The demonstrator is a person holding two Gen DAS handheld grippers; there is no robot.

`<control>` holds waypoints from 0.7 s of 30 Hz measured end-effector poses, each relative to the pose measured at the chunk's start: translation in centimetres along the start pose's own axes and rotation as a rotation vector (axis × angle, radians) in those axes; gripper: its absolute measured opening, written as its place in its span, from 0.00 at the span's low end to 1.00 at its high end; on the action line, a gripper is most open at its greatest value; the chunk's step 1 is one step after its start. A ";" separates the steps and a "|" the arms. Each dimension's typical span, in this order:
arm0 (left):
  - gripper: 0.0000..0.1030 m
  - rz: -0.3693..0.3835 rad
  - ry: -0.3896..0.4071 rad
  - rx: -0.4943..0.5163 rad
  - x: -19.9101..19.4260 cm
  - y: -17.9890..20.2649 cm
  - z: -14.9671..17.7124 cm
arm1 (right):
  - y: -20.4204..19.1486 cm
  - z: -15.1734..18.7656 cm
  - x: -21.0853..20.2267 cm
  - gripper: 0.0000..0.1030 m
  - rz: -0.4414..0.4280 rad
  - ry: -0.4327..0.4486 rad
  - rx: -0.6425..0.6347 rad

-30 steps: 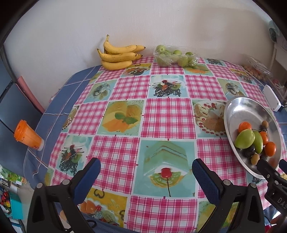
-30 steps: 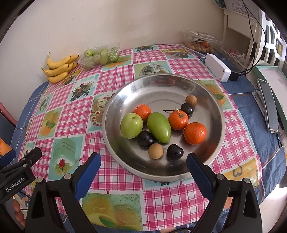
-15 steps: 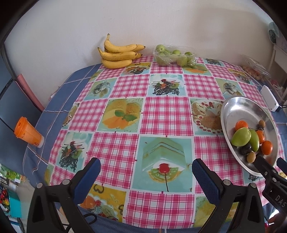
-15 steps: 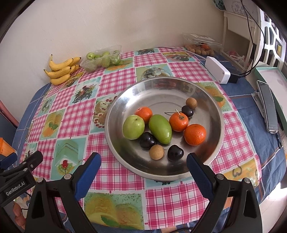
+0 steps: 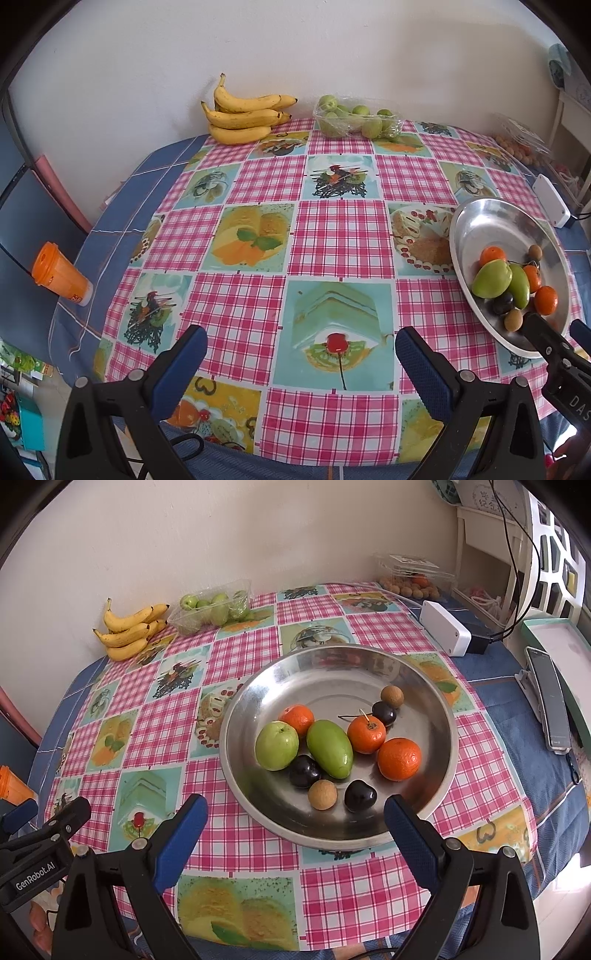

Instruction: Organize fruits

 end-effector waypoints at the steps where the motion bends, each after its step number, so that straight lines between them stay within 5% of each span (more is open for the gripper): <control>1: 1.00 -0.001 0.000 -0.001 0.0 0.0 0.0 | 0.0 0.0 0.0 0.94 0.000 0.000 0.001; 21: 1.00 -0.017 -0.017 0.000 0.3 -0.4 0.1 | -0.5 0.2 0.5 0.94 -0.001 -0.025 -0.025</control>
Point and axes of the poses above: each gripper's, at about its wrist camera, not at the fingertips, and x roughly the way its jaws point, y to its right, z to its underside, the point moved 10 cm from there along x, roughly the way its jaws point
